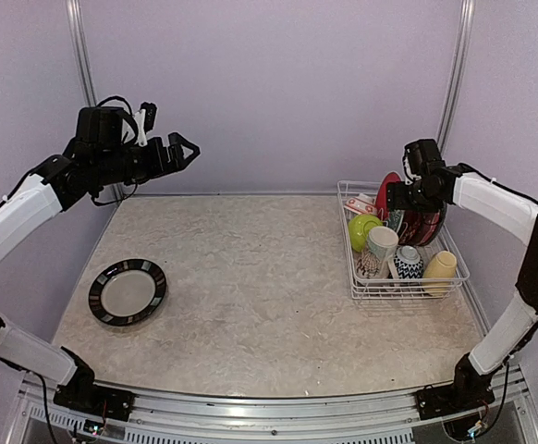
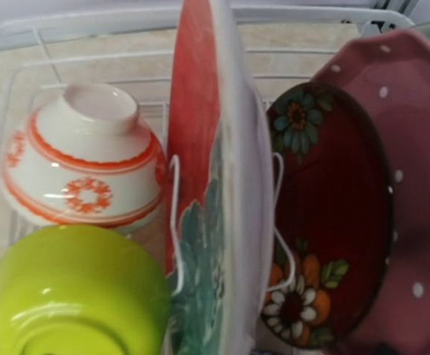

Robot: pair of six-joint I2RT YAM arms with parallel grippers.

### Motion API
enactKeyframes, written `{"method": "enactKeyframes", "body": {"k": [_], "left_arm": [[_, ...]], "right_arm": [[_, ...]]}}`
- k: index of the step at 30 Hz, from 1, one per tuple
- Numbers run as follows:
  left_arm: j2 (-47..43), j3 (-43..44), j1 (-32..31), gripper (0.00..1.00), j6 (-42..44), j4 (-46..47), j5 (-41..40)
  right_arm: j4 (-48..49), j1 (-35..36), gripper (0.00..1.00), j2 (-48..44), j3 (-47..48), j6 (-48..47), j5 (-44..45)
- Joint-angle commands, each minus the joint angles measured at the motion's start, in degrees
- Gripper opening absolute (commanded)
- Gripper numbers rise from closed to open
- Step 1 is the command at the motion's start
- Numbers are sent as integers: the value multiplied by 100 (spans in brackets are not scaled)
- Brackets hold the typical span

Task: Unload the mixed dishes from the dish rack
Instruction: Grab the plate from the dish rack.

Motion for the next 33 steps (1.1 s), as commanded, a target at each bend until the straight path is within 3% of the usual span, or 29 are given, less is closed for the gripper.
{"method": "enactKeyframes", "body": {"k": [1,5,13,19,28,33], "left_arm": [[-342,-441,116,99,740,217,661],[-557,-496,106,99,871,206,527],[-469,-426,427,99,480,134,1029],[-391,-501,997,98,-226,298,1761],[-430,-562,1228,98,-342,338,1782],[-422,-566,1230,98,-333,329,1747]], "right_arm": [[-74,-118,88,441,298,137,210],[116,-156,75,752,457,126,234],[8,-158,44,1217,792,334,743],[276,-149,30,1298,639,505,1105],[-77,172,0,1524,1056,620,2043],[-397,302,0,1512,1327,609,2624]]}}
